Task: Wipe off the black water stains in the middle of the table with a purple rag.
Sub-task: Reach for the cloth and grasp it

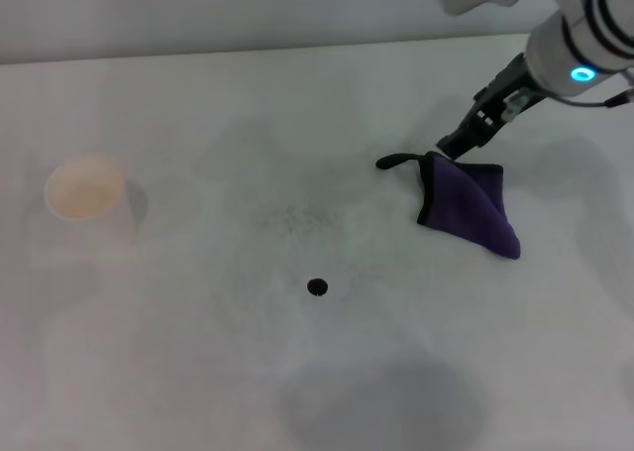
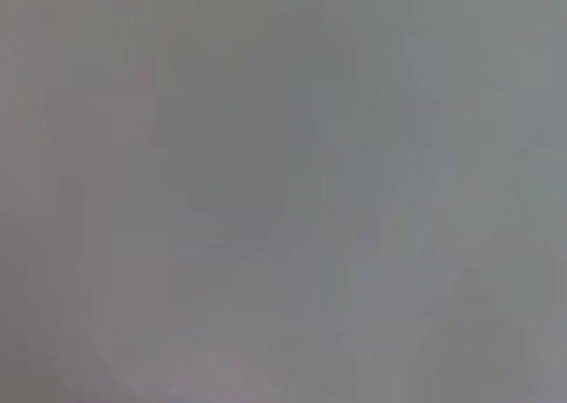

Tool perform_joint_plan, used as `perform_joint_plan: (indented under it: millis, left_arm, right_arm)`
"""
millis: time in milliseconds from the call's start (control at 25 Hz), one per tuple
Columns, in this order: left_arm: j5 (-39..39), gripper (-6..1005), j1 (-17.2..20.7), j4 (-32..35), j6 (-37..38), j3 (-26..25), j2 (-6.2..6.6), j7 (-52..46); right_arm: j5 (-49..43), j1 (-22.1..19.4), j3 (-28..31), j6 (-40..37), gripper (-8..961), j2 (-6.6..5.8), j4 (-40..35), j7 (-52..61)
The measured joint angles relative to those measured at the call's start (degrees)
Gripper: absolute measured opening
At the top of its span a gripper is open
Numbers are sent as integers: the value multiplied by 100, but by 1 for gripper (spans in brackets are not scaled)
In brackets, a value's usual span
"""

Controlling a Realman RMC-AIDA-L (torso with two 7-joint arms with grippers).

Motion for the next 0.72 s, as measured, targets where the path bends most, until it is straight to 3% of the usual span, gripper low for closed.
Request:
perform_joint_plan:
  millis: [120, 360, 720]
  left_arm:
    - [0, 886, -1, -11, -129, 38, -19, 1]
    - [0, 885, 48, -254, -740, 56, -50, -45]
    - [-11, 884, -20, -461, -785, 60, -56, -71]
  right_arm:
    - [46, -6, -183, -152, 855, 20, -85, 330]
    - [78, -16, -740, -597, 724, 38, -449, 968]
    - [24, 8, -739, -742, 710, 0, -845, 1104]
